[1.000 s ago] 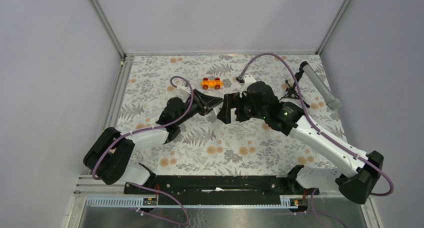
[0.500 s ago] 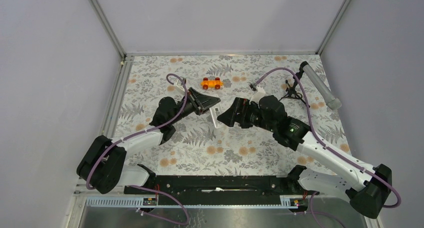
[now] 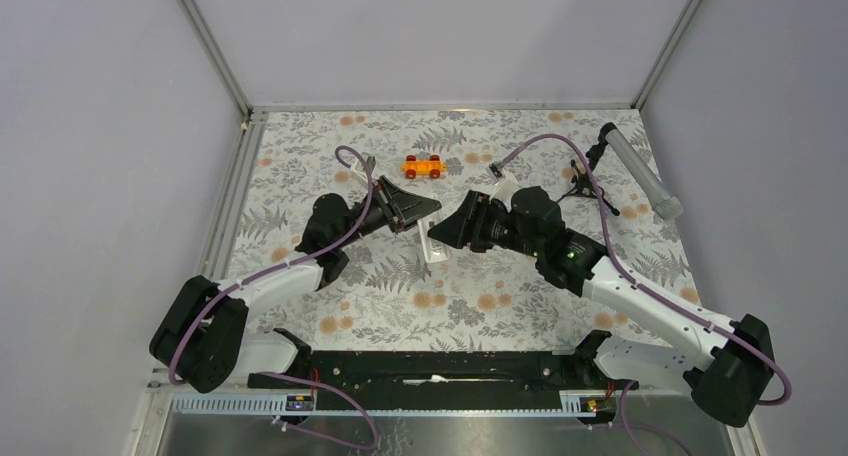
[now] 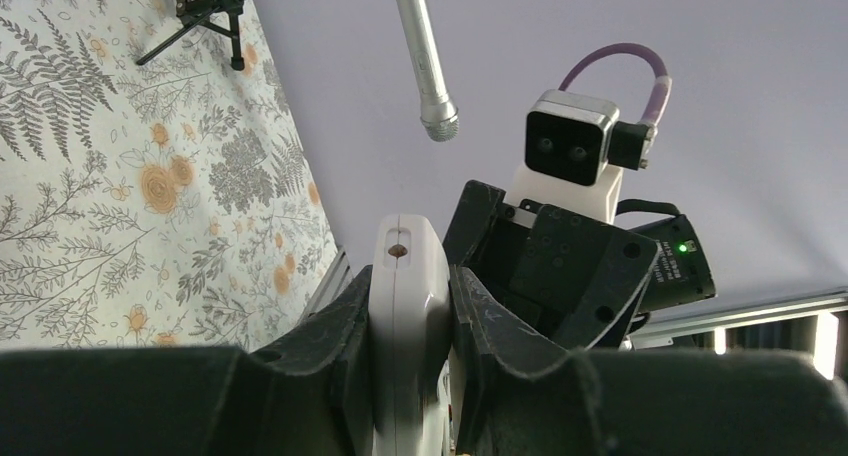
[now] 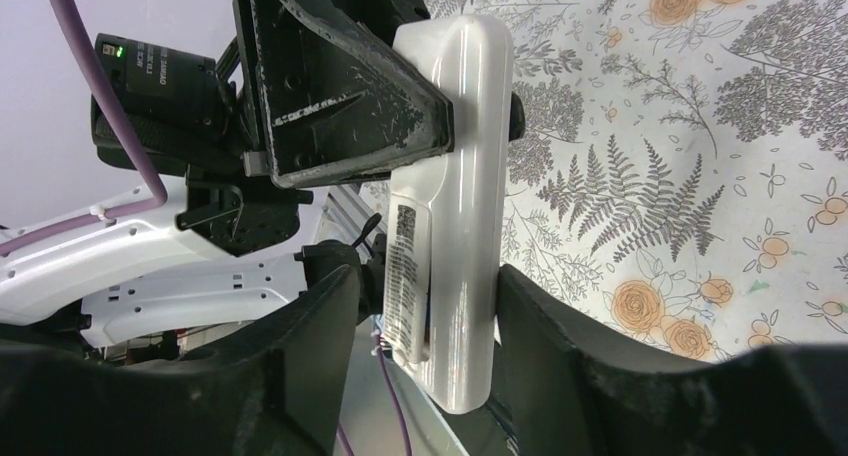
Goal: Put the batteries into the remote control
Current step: Load the battery cover into the remote control.
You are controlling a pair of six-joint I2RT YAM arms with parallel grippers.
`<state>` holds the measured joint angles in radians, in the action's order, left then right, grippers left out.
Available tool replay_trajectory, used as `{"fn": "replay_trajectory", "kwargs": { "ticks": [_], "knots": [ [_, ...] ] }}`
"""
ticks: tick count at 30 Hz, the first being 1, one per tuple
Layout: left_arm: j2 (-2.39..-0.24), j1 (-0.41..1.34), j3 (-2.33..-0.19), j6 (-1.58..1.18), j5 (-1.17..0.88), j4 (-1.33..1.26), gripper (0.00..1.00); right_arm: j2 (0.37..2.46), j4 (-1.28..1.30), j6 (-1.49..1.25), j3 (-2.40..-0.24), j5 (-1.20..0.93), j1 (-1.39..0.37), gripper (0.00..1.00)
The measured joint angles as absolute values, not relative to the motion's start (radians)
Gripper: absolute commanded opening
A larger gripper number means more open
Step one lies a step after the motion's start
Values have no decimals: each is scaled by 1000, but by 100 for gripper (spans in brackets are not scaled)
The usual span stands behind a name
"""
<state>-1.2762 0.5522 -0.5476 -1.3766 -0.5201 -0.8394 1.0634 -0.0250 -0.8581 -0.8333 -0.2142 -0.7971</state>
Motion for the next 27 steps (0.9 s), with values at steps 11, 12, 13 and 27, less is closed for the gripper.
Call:
{"fn": "replay_trajectory", "kwargs": {
  "ticks": [11,12,13,27],
  "knots": [
    [-1276,533,-548,-1431,-558,-842,0,1085,-69,-849,-813,-257,-787,39],
    [-1276,532,-548,-1433,-559,-842,0,1087,-73,-850,-813,-257,-786,38],
    [-1275,530,-548,-1435,-559,-842,0,1089,-76,-850,-813,-258,-785,37],
    [-1216,525,-575,-1327,-562,-714,0,1116,-118,-821,-814,-308,-783,91]
  ]
}}
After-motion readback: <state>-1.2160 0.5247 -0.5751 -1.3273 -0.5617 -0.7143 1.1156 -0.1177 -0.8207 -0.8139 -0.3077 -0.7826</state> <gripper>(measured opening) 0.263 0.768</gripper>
